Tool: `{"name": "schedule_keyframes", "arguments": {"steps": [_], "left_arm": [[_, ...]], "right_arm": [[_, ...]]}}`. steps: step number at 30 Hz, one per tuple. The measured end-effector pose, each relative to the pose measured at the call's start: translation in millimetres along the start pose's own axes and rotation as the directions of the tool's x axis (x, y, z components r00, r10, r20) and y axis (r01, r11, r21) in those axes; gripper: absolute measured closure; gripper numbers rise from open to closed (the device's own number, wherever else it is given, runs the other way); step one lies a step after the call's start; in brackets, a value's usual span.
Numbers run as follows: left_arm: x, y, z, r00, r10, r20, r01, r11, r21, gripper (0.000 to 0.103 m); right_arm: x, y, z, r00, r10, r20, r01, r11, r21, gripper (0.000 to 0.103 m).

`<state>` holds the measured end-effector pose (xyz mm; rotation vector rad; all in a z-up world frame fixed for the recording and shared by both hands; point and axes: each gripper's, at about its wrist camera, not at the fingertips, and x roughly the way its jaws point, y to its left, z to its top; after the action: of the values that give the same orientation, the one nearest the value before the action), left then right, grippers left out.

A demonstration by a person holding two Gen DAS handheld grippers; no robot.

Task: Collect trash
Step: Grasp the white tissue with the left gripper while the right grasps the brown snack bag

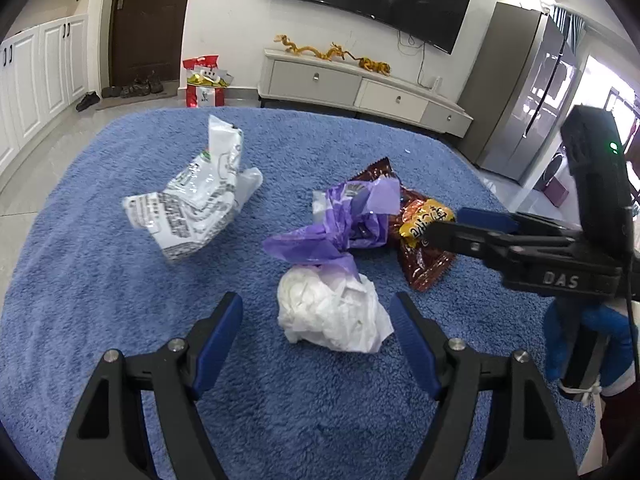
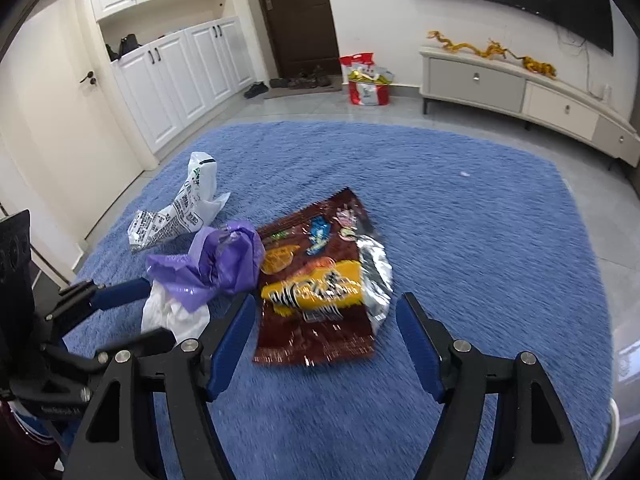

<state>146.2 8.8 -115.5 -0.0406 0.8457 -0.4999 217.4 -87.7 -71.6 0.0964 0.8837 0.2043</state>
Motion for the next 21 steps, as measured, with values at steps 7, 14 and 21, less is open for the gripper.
{"name": "schedule_keyframes", "arguments": {"steps": [7,14,21], "left_arm": [[10,0,4,1.0,-0.004,-0.026,0.003,1.0,-0.014,0.029],[15,5,2,0.999,0.002,-0.033,-0.003,1.0,-0.02,0.029],[18,2,1,0.999,0.005,-0.036,-0.006,1.0,-0.026,0.031]], "right_arm": [[13,-1,2,1.0,0.029,0.0,-0.029,1.0,-0.002,0.031],[13,-24,-3,0.997,0.072,0.003,-0.072,0.993,0.095,0.031],[17,-27,-6,0.992,0.125,-0.002,-0.124,0.985,0.12,0.032]]}}
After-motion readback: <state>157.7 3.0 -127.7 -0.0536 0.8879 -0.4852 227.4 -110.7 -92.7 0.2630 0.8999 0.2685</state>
